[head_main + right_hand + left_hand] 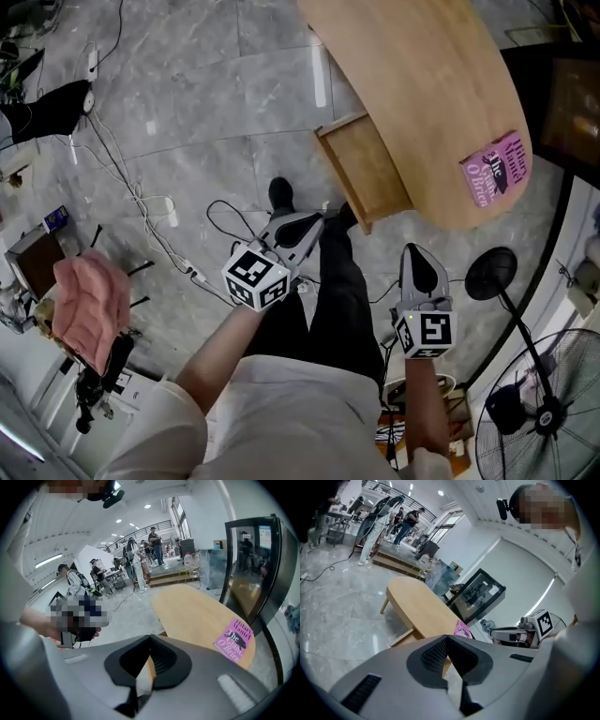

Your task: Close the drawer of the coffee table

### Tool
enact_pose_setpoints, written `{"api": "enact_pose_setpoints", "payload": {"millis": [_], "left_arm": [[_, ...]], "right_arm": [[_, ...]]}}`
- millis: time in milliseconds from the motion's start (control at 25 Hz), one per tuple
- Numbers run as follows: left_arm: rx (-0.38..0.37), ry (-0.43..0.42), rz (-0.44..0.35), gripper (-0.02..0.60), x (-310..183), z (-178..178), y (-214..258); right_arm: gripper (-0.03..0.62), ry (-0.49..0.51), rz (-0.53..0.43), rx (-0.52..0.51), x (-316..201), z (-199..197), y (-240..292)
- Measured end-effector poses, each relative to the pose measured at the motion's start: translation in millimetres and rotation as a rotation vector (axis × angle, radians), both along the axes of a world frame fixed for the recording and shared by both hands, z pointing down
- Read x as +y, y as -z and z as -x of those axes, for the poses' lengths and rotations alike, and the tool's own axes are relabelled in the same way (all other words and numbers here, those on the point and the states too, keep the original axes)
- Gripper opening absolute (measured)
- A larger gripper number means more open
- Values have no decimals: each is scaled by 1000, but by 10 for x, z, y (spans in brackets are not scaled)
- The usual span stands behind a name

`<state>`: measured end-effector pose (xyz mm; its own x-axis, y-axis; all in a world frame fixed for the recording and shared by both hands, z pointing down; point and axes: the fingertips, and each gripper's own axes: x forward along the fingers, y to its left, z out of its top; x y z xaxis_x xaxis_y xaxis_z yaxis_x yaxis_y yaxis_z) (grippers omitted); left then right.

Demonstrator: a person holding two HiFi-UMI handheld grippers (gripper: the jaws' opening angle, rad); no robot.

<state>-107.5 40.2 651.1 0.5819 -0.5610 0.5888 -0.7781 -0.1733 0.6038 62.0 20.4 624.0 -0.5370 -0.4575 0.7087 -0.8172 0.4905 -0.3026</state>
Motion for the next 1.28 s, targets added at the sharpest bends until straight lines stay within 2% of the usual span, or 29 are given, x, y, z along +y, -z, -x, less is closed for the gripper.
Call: {"api": "enact_pose_setpoints", "payload": {"millis": [400,1000,1280], "left_arm": [[26,40,95,8,138,-10,-885],[67,30,178,8,449,-203,-2051],[63,47,208,8,533,-227,-2540]], "right_arm": [[11,-10,93,19,155,33,-869],[11,1,198,22,467,232,-1987],[11,-4,245,25,648,306,-2357]]}}
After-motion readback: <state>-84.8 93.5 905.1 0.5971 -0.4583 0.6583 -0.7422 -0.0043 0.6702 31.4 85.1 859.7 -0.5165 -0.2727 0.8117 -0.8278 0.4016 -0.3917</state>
